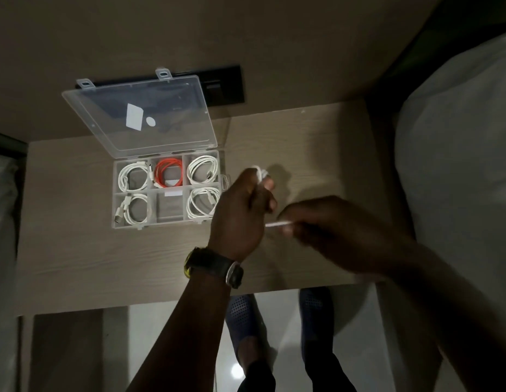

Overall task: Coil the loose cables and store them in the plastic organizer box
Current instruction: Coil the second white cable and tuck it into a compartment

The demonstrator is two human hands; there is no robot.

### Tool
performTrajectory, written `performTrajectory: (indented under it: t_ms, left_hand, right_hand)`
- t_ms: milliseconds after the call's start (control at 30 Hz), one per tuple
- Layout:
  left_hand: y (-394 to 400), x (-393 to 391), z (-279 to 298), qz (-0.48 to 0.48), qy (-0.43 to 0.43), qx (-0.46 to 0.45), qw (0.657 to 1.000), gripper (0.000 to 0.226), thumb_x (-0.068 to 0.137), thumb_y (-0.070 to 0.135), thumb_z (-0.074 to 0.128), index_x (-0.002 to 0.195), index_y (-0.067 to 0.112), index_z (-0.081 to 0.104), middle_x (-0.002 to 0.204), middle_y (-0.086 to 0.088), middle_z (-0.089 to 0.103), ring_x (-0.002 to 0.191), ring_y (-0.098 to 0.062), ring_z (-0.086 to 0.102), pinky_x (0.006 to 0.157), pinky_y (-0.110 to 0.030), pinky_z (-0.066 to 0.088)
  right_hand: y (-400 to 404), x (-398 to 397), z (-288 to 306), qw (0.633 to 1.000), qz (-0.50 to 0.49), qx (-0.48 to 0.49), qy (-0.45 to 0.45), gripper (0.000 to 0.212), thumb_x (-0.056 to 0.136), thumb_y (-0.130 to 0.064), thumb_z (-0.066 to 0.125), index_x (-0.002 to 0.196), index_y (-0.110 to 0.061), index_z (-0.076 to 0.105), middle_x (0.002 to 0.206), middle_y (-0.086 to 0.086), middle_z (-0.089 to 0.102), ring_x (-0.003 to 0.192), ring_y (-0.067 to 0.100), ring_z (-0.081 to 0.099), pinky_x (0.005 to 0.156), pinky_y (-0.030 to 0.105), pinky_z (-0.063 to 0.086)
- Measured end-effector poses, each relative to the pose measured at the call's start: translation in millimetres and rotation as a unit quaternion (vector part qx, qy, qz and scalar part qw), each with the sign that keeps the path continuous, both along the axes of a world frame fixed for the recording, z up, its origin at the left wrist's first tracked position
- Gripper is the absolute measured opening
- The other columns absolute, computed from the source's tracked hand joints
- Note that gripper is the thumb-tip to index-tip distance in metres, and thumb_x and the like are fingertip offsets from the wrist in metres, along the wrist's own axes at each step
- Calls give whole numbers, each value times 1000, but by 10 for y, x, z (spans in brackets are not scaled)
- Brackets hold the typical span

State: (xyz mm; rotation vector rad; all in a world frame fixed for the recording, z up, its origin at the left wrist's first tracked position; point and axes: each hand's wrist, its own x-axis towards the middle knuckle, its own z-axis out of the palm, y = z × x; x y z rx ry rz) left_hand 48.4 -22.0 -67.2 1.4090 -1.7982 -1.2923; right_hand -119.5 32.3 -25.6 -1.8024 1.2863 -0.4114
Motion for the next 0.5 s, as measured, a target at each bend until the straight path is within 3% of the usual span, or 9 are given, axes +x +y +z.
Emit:
performTrajectory:
  t_ms: [67,133,233,267,367,433,500]
  left_hand:
    - [90,-22,57,-35,40,96,994,43,99,46,43,80,14,62,58,2,60,56,-13,58,58,-30,48]
    - [177,-55,141,-38,102,212,971,61,94,64,37,74,13,65,49,4,49,49,-11,49,50,-23,41]
    - [245,-93,237,-23,222,301,927,55,89,63,48,69,14,62,47,7,36,40,-9,36,43,-22,31]
    - [247,-102,266,0,277,322,905,47,89,55,54,68,13,59,46,8,34,37,-7,32,41,-19,27]
    - [232,-117,302,70,436,401,803,36,93,39,53,69,13,52,46,7,33,32,-3,29,35,-16,21]
    - [206,-119,310,97,517,432,732,36,95,40,45,70,14,48,45,8,34,32,-1,30,34,-15,20]
    - [169,-99,312,111,566,442,687,36,96,41,39,71,16,46,44,9,35,31,-3,33,36,-15,16]
  right_hand:
    - [-115,-172,72,995,-81,-43,-24,9,93,-38,56,90,-33,63,77,-17,63,76,1,63,70,28,54]
    - [-222,-300,58,983,-161,-52,-75,22,82,-35,72,89,-14,70,82,-1,70,77,16,68,71,39,56]
    - [-315,-294,-37,958,-233,-30,-162,30,78,-28,75,87,-1,68,83,15,70,78,32,67,70,42,55]
    - [-319,-246,-88,953,-247,-20,-175,25,81,-24,75,87,-1,68,81,14,70,76,31,67,67,41,55]
    - [-262,-23,-295,933,-280,7,-224,3,91,-6,66,89,-5,67,77,-1,67,67,6,60,63,21,48]
    - [-177,161,-391,904,-315,50,-285,12,94,2,59,96,-6,67,85,6,68,72,6,61,68,22,50]
    - [-83,312,-466,879,-345,72,-321,20,93,7,58,106,-2,70,101,14,69,86,11,68,77,22,52]
